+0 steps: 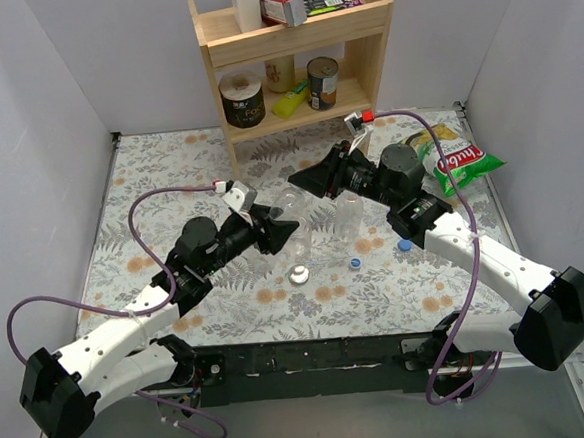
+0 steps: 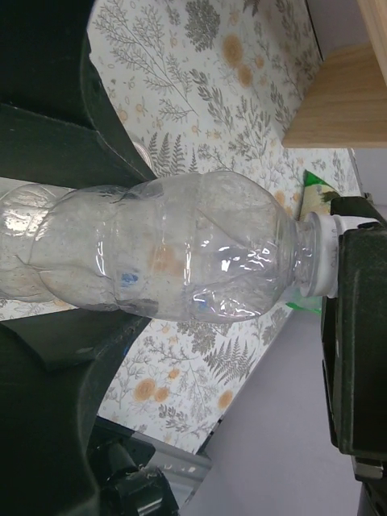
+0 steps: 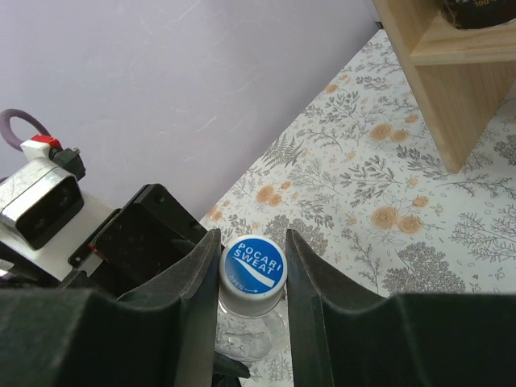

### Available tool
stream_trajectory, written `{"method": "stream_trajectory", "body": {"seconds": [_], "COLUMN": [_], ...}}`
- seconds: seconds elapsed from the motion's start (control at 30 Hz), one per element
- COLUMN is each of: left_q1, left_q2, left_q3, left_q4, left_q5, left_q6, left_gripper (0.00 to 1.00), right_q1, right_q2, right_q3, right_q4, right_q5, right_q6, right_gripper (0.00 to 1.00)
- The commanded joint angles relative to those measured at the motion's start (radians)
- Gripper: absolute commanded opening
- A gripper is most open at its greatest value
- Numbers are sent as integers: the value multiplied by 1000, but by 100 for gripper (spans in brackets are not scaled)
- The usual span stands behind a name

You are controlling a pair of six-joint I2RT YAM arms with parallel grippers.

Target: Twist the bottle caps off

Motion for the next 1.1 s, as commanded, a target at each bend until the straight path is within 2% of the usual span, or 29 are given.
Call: {"method": "stream_trajectory", "body": {"seconds": [0.0,0.37,0.53,0.6,0.77,1.0,1.03,1.07], "left_q1": [54,131,146,146,146,146,146,146], "left_q2": [-23,11,66,72,60,57,58,57], "left_q3": [-10,-16,22,28,37,57,62,66], "left_q4": [110,283,322,311,263,138,115,93], "left_q5": [214,735,900,918,903,808,782,726], "left_q6": [-47,-152,-200,-202,-165,-84,-47,-27], "left_gripper": [30,29,29,29,29,29,29,29], "right_q1": [6,5,3,2,-1,-18,-23,-24], "right_q2": [-19,-29,-19,-15,-12,-22,-29,-35], "right_q3": [22,19,26,34,51,92,101,114], "right_q4": [60,164,207,209,168,39,13,-7], "right_q5": [-47,-230,-399,-463,-514,-410,-387,-370], "right_q6": [-61,-125,-188,-208,-258,-291,-295,-301], "right_gripper": [1,1,1,1,1,1,6,17]}}
